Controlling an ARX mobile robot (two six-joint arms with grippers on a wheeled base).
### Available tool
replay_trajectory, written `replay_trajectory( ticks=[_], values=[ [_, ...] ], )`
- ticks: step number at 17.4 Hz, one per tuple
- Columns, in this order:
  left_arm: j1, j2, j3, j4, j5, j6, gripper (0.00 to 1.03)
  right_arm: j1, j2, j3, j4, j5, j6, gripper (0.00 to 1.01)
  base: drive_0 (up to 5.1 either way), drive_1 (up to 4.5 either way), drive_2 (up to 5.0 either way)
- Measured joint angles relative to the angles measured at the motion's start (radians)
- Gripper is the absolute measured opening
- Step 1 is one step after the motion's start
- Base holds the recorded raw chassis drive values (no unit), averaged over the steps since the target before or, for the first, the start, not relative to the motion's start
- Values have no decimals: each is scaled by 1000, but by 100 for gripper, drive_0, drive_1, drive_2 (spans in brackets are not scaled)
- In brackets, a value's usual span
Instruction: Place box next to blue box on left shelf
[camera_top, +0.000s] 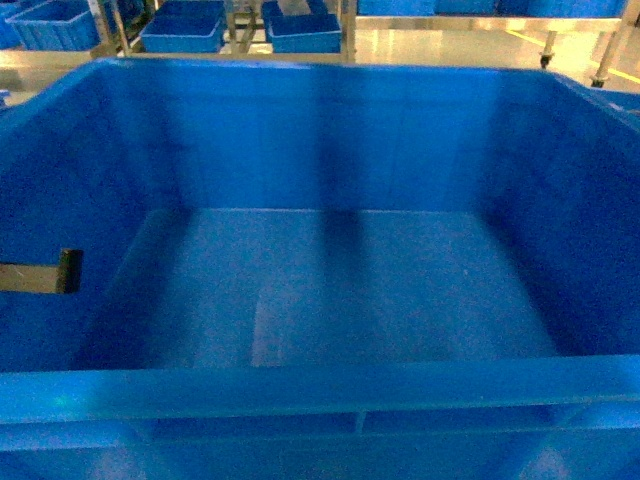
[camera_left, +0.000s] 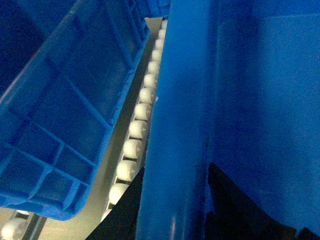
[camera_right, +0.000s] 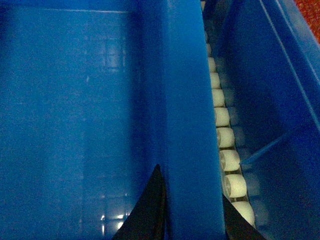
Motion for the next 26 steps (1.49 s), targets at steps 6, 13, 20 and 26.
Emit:
replay_trajectory(
  ticks=[6,13,20,26],
  values=[
    [58,121,0,84,73,10,32,-5,105,-11,71,-9,8,11,0,0,0],
    [107,250,77,88,86,30,32,-24,237,87,48,-32,14,11,0,0,0],
    [109,197,82,108,93,-27,76,12,201,95,-68,124,-1,60,0,0,0],
    [86,86,46,579,54,61,98,8,49,22,449,257,-47,97,0,0,0]
  ],
)
